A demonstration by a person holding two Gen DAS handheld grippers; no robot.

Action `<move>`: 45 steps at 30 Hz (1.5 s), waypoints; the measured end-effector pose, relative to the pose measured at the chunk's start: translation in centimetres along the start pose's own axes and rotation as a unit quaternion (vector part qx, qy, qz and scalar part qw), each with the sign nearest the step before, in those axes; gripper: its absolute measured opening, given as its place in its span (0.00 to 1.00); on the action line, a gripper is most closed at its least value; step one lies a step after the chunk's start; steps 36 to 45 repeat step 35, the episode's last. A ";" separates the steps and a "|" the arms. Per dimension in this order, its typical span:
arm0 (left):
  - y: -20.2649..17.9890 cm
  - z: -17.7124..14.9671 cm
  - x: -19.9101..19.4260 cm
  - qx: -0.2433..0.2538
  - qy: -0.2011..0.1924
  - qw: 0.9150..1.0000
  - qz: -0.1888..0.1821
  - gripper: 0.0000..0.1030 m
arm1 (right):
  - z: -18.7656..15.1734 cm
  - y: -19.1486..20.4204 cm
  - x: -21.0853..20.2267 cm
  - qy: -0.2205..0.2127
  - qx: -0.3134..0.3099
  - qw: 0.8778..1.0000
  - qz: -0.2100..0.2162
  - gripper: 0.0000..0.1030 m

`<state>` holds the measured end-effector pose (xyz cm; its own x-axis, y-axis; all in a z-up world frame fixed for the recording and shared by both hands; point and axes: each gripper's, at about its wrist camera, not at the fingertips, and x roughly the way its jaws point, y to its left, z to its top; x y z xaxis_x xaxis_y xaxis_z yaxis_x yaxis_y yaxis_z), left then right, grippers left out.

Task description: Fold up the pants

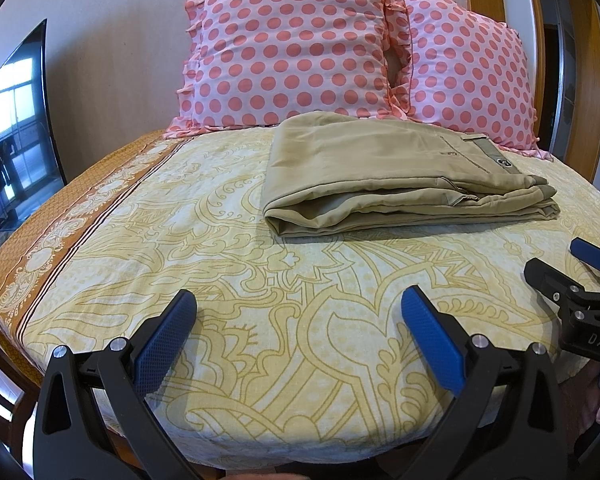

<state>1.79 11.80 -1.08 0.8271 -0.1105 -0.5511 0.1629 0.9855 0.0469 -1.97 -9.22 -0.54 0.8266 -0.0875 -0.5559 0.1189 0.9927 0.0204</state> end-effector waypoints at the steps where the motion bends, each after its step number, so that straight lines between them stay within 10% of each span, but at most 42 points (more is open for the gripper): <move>1: 0.1 0.0 0.0 0.000 0.000 1.000 0.000 0.99 | 0.0 0.0 0.0 0.000 0.000 1.000 0.000 0.98; 45: 0.0 0.2 -0.1 0.001 -0.003 1.000 -0.001 0.99 | -0.1 0.0 0.0 -0.001 0.000 1.000 0.000 0.98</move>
